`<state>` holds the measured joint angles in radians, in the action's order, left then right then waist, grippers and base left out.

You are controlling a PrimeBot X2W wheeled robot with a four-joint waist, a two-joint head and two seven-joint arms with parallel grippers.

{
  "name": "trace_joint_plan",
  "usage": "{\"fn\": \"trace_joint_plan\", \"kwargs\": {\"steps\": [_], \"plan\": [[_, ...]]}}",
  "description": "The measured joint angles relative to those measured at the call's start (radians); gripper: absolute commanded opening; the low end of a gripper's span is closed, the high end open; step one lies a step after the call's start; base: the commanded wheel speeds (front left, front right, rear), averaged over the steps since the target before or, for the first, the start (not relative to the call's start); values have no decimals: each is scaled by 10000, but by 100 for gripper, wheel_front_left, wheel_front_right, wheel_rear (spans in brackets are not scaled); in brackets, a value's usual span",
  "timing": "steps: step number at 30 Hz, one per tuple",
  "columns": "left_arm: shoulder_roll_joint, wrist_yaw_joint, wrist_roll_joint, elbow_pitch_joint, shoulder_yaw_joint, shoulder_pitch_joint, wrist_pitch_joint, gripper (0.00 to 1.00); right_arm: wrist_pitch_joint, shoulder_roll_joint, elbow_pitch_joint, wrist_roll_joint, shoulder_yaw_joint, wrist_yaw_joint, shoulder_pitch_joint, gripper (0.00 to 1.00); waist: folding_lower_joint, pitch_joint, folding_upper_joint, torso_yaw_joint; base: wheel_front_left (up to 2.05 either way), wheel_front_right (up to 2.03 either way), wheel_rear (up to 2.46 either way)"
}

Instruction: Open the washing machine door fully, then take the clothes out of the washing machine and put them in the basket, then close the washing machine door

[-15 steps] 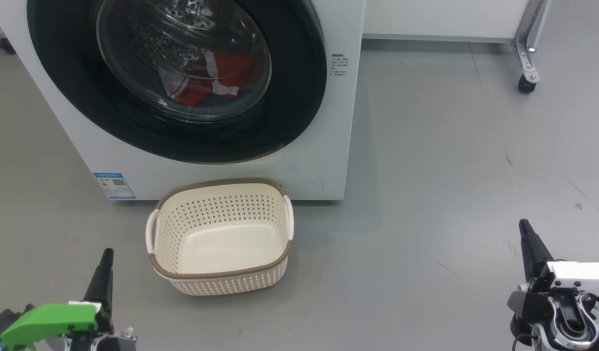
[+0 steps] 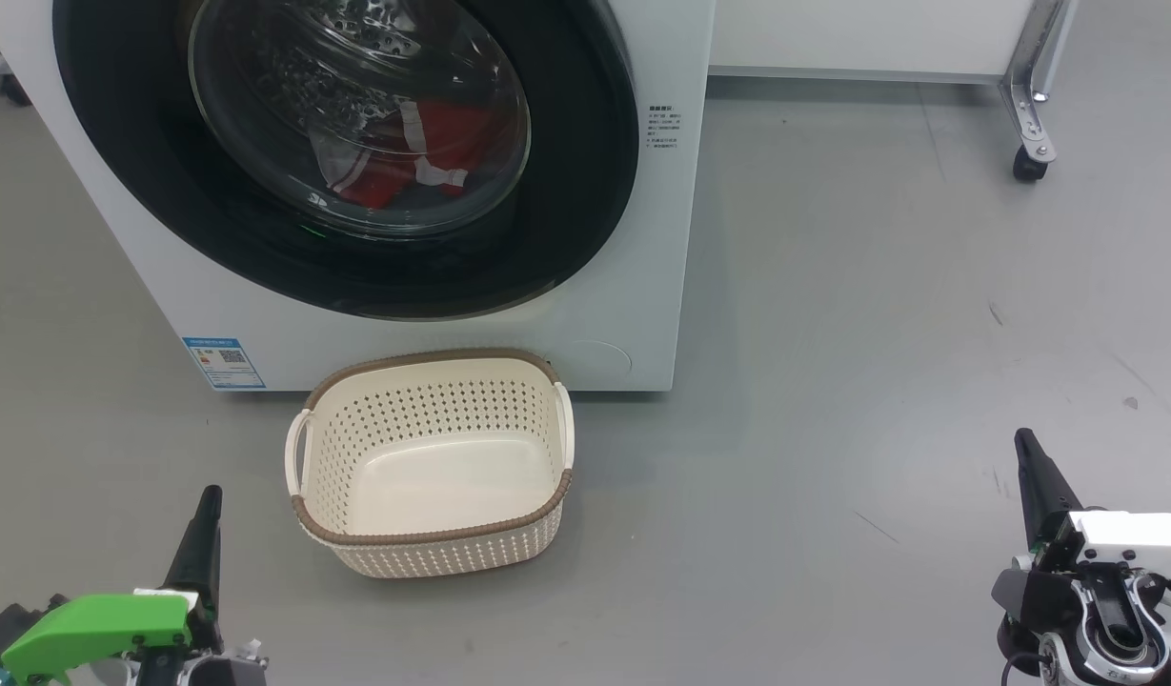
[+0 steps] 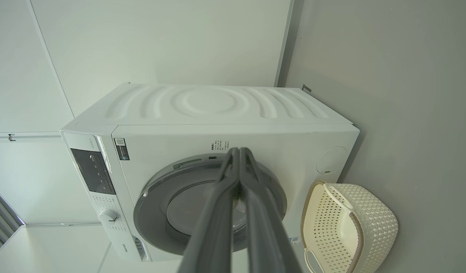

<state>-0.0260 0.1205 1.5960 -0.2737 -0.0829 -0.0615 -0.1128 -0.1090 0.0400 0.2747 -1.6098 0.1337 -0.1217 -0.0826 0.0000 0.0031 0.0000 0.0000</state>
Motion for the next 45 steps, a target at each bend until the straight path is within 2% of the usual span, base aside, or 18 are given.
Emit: {"fn": "trace_joint_plan", "kwargs": {"steps": [45], "plan": [[0,0,0,2,0,0,0,0,0,0,0,0,2,0,0,0,0,0,0,0,0,0,0]]}}
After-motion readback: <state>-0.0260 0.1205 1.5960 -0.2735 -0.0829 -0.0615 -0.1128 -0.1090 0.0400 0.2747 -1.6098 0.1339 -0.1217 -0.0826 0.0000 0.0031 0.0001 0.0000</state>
